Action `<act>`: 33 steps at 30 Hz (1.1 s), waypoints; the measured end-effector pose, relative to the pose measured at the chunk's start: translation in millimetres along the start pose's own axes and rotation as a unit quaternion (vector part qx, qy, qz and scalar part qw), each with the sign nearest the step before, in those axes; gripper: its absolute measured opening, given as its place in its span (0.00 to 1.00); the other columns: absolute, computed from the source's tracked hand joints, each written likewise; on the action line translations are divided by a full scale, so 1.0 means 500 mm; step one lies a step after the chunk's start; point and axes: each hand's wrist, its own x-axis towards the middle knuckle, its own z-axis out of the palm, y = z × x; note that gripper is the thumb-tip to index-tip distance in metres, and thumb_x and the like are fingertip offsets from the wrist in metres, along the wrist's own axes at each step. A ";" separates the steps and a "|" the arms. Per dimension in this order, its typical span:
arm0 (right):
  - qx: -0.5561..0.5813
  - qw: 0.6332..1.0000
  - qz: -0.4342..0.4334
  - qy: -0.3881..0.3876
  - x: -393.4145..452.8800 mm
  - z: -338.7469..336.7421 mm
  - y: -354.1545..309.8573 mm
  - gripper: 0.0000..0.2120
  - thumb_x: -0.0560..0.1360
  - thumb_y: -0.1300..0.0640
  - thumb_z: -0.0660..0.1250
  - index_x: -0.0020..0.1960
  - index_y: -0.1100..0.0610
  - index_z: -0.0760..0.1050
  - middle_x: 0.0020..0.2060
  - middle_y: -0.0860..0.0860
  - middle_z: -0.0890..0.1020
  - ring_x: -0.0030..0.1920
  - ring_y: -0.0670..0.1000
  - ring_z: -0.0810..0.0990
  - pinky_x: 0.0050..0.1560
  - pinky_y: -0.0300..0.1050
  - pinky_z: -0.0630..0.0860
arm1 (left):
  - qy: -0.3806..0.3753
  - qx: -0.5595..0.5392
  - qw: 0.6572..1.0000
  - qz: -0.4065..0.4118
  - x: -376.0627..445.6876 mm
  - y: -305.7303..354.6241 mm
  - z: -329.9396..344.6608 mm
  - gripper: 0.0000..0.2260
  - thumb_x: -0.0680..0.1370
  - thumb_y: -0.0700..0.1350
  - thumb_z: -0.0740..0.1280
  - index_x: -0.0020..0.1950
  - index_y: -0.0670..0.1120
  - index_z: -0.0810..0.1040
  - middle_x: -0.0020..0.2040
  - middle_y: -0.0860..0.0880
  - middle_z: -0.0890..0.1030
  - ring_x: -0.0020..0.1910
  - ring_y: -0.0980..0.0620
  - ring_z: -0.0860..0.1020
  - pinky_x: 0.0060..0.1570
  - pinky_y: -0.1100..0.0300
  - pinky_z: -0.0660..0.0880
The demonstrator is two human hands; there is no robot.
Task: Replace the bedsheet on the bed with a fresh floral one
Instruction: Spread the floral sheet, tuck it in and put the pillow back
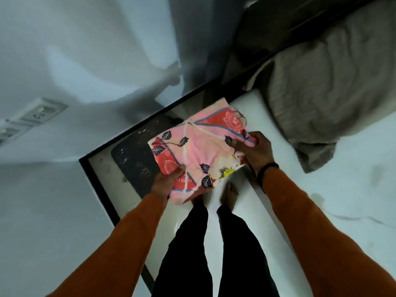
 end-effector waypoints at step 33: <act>0.313 0.828 0.344 0.314 -0.110 -1.049 0.587 0.28 0.62 0.53 0.85 0.55 0.58 0.75 0.54 0.62 0.82 0.49 0.59 0.84 0.53 0.58 0.83 | -0.182 0.636 0.732 0.164 -0.058 -0.210 1.297 0.26 0.75 0.55 0.76 0.69 0.47 0.75 0.62 0.47 0.82 0.57 0.43 0.82 0.63 0.46 0.78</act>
